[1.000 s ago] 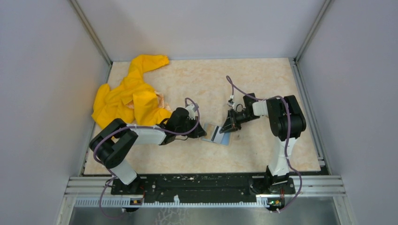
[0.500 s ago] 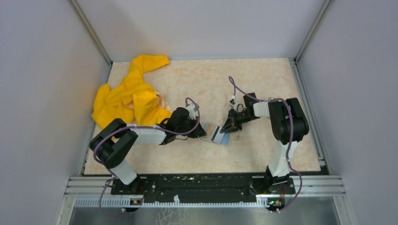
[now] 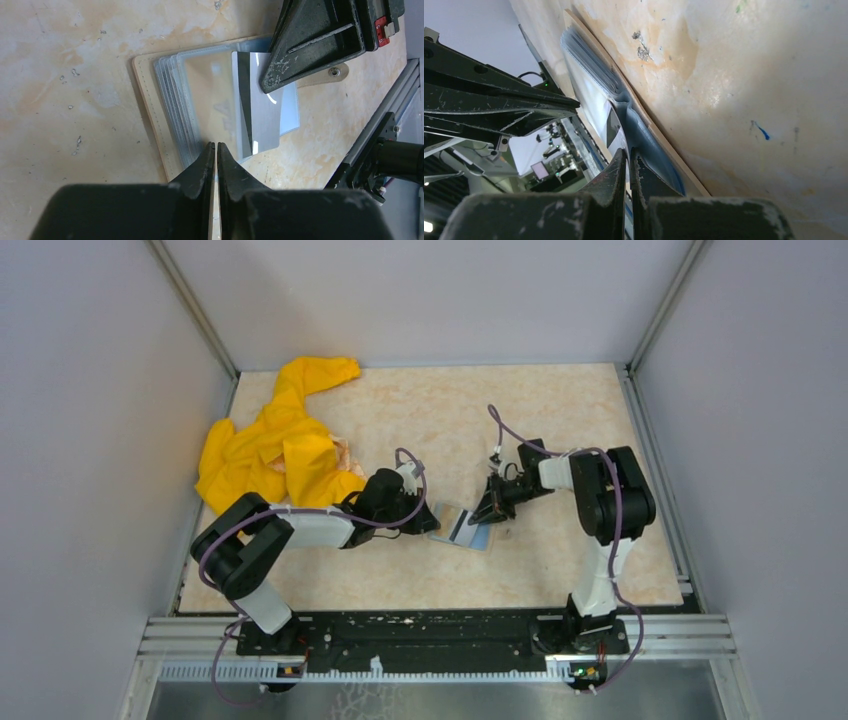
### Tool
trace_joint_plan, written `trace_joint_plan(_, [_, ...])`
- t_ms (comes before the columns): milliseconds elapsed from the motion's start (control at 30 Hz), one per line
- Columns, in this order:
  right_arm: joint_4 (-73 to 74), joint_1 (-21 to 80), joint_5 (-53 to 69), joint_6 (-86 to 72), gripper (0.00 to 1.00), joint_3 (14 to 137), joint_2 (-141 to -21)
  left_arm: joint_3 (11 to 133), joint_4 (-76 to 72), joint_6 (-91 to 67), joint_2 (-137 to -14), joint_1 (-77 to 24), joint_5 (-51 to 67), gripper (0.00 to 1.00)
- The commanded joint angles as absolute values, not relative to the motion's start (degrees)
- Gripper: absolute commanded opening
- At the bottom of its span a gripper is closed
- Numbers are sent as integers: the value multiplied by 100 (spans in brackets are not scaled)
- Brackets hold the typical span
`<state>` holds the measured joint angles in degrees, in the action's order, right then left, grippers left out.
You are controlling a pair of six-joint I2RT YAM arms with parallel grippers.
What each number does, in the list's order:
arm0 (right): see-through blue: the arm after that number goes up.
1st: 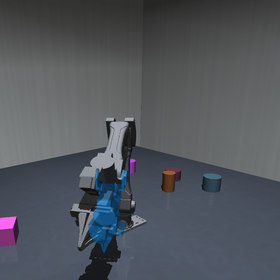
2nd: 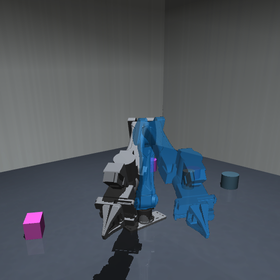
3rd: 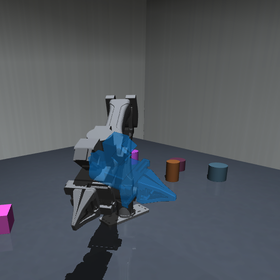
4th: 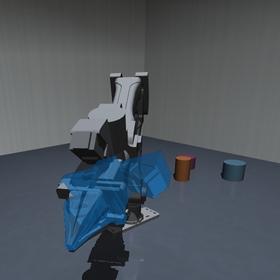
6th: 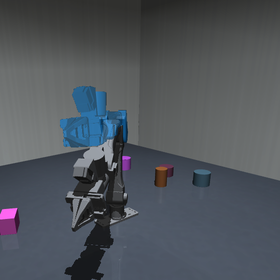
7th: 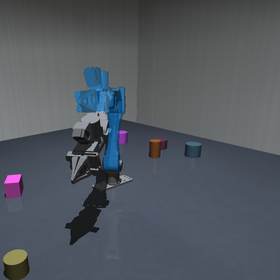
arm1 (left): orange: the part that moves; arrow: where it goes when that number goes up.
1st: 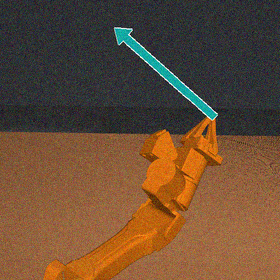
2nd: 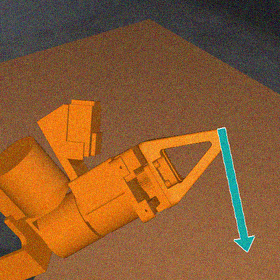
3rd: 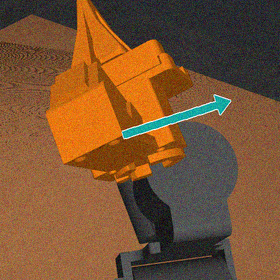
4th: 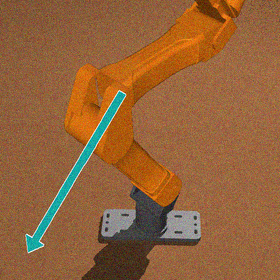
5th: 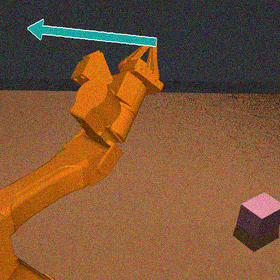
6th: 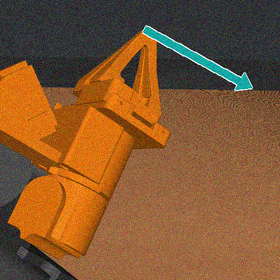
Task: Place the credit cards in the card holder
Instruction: Insert the credit card into the card holder.
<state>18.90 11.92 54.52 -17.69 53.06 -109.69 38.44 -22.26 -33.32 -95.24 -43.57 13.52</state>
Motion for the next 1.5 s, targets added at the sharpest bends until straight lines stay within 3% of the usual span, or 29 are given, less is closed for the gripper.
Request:
trace_joint_plan(0, [1921, 1245, 5112, -1661, 0, 5488, -11255, 3928, -2073, -3195, -9563, -4351, 1336, 10])
trace_joint_plan(433, [1971, 1402, 5568, -1582, 0, 5903, -11596, 3971, -2109, -3190, -9584, -4351, 1467, 12])
trace_joint_plan(767, [2314, 1462, 5583, -1277, 9, 6207, -11768, 4126, -2048, -3319, -9049, -4355, 1676, 27])
trace_joint_plan(967, [2362, 1461, 5581, -1233, 11, 6249, -11776, 4320, -2100, -3492, -8742, -4785, 1747, 28])
trace_joint_plan(1467, [2427, 1460, 5538, -1152, 11, 6289, -11766, 5987, -337, -3169, -9844, -6125, -542, 19])
